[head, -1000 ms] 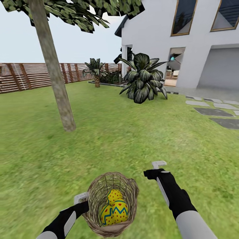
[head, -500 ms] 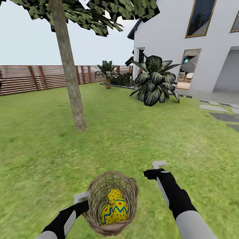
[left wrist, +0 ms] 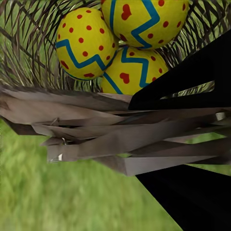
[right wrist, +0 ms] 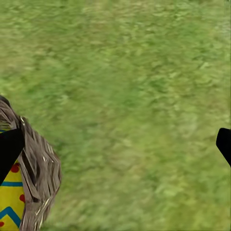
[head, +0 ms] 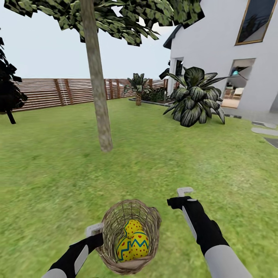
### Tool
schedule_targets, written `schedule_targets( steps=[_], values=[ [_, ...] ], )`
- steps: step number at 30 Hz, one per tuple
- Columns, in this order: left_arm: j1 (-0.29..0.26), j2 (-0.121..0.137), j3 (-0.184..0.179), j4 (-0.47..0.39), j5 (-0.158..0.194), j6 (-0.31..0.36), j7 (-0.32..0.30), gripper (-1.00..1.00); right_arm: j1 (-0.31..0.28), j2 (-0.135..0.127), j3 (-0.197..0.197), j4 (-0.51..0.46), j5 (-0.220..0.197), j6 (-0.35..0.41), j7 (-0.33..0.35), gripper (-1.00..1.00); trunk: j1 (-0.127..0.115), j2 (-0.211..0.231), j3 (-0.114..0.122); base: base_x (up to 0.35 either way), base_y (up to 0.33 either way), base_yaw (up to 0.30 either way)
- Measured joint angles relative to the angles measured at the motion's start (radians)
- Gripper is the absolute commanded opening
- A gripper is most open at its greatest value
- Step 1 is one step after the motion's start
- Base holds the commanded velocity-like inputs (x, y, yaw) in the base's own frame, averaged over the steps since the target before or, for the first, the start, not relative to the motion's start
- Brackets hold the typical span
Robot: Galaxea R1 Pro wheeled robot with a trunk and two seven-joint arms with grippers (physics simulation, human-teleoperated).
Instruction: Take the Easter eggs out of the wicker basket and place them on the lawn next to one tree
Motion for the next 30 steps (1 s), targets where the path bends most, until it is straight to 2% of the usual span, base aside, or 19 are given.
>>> schedule_targets(
  steps=[30],
  values=[
    [0.0,0.0,0.0,0.0,0.0,0.0,0.0,-1.0,0.0,0.0,0.001,0.0,0.0,-0.001,-0.001,1.0,0.0,0.0,0.002,0.0,0.0,0.291]
  ],
)
